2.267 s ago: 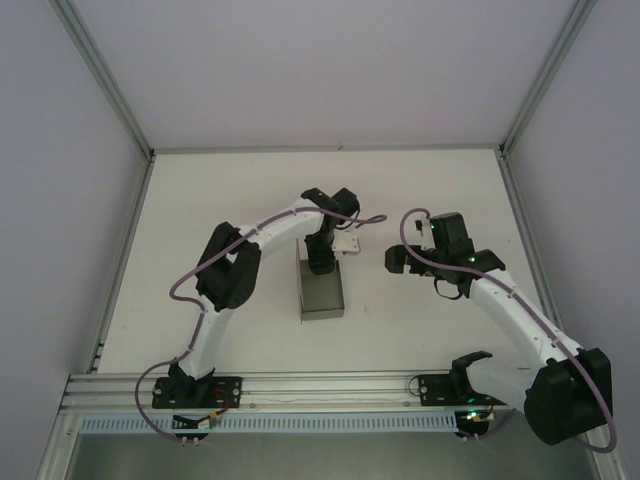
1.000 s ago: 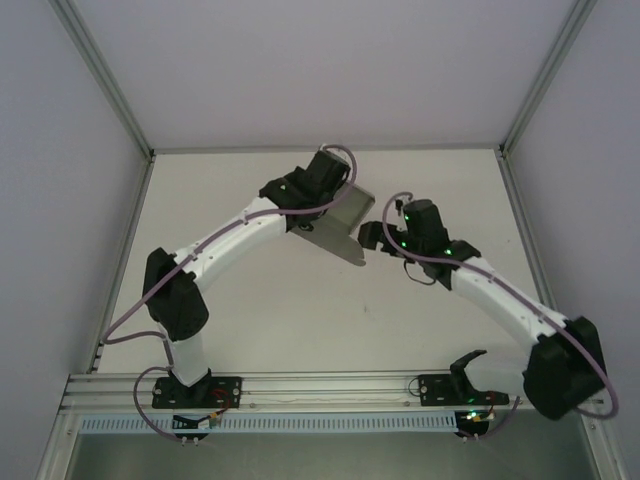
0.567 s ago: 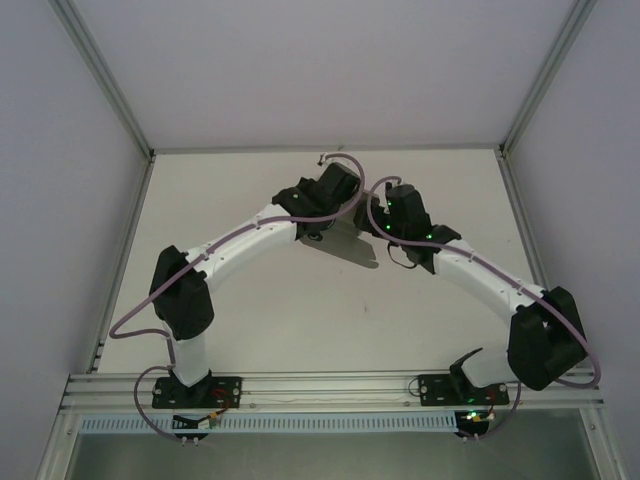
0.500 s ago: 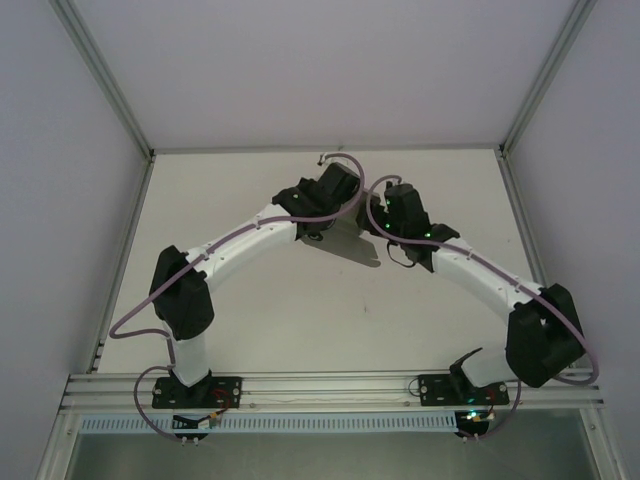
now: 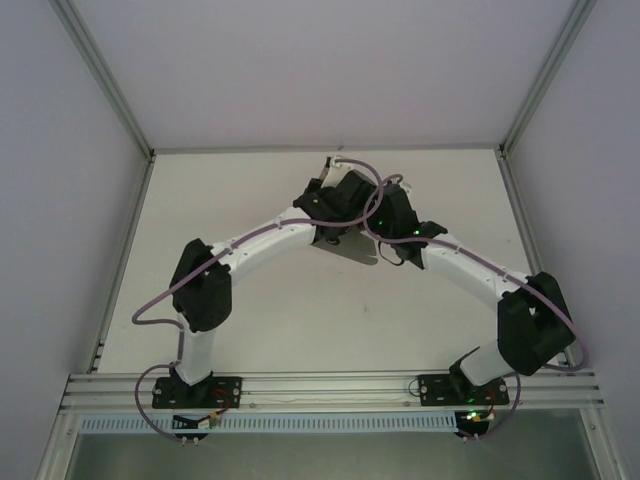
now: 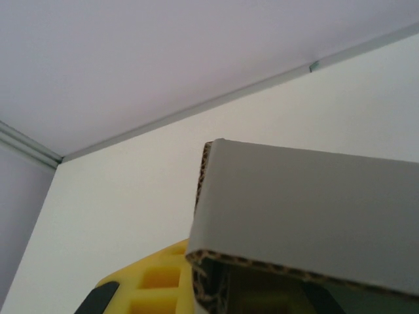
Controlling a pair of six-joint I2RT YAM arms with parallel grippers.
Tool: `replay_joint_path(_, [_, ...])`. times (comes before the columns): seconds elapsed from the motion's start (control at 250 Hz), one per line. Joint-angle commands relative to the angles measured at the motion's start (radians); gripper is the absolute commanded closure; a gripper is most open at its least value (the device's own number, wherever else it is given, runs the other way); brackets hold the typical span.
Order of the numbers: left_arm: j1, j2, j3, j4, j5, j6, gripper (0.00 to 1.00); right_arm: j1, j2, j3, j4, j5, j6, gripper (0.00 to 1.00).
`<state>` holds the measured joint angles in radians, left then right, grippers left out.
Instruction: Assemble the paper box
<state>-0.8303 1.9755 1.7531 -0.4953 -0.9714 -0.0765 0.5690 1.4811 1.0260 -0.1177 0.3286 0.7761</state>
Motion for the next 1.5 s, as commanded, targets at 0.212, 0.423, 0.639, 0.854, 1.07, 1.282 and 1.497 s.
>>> replay_joint_path(0.212, [0.056,-0.048,-0.049,-0.019,-0.032,0.026,1.0,-0.015,0.006,0.013,-0.035,0.111,0.036,1.0])
replay_joint_path(0.423, [0.054,-0.092,-0.122,0.015,0.195,0.078,1.0,-0.015,-0.042,-0.012,0.034,-0.074,-0.021,0.68])
replay_joint_path(0.639, [0.073,-0.122,-0.197,0.009,0.437,0.185,1.0,-0.015,-0.184,-0.071,0.009,-0.314,-0.14,0.0])
replay_joint_path(0.854, [0.091,-0.153,-0.279,-0.099,0.76,0.532,1.0,-0.017,-0.404,-0.161,-0.205,-0.264,-0.167,0.0])
replay_joint_path(1.07, [0.076,-0.076,-0.209,-0.319,0.912,0.717,1.0,-0.029,-0.596,-0.204,-0.383,-0.071,-0.2,0.0])
replay_joint_path(1.282, [0.031,0.077,-0.108,-0.422,0.827,0.768,1.0,-0.049,-0.64,-0.219,-0.443,-0.018,-0.196,0.0])
replay_joint_path(1.497, [0.019,0.18,-0.051,-0.419,0.736,0.777,0.95,-0.06,-0.62,-0.228,-0.452,-0.031,-0.201,0.0])
